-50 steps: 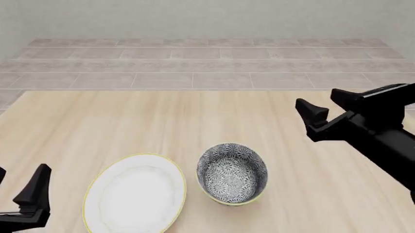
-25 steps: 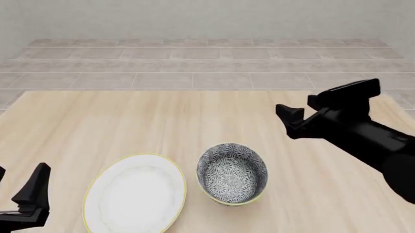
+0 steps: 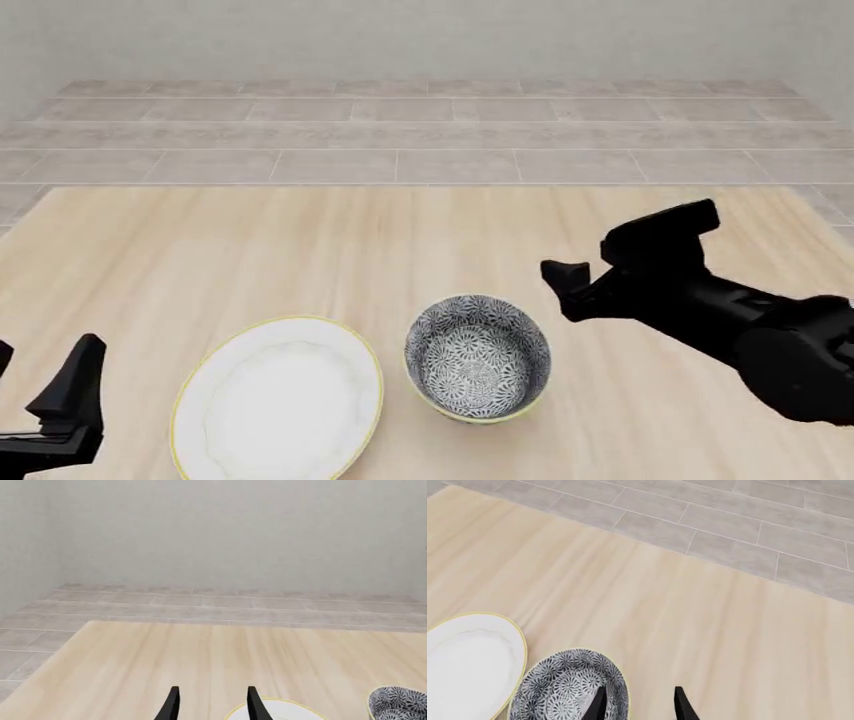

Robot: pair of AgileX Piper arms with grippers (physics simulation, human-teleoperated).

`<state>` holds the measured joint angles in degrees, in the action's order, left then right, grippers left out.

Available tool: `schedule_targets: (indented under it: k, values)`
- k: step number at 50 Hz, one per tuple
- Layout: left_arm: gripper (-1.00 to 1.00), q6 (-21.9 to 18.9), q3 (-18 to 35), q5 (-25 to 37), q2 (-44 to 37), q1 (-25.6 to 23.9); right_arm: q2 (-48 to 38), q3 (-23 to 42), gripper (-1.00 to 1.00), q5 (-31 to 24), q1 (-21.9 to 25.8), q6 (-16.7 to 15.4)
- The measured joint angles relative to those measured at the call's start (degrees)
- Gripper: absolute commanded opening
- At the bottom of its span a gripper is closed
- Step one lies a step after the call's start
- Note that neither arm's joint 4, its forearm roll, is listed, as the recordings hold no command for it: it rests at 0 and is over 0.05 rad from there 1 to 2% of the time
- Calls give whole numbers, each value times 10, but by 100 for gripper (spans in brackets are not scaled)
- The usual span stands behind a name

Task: Put the bowl on the plate.

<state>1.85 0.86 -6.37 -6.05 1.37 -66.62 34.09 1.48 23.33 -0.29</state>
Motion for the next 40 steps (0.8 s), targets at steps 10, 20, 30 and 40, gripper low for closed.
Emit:
schedule_targets:
  k: [10, 20, 30, 40]
  values:
    - [100, 0, -3, 3, 6, 1, -25, -19, 100, 19, 4, 7]
    - [100, 0, -5, 6, 12, 1, -50, -35, 100, 44, 6, 13]
    - [100, -1, -6, 6, 13, 1, -79, -44, 100, 73, 5, 17]
    - [100, -1, -6, 1, 9, 1, -110, -49, 100, 100, 5, 22]
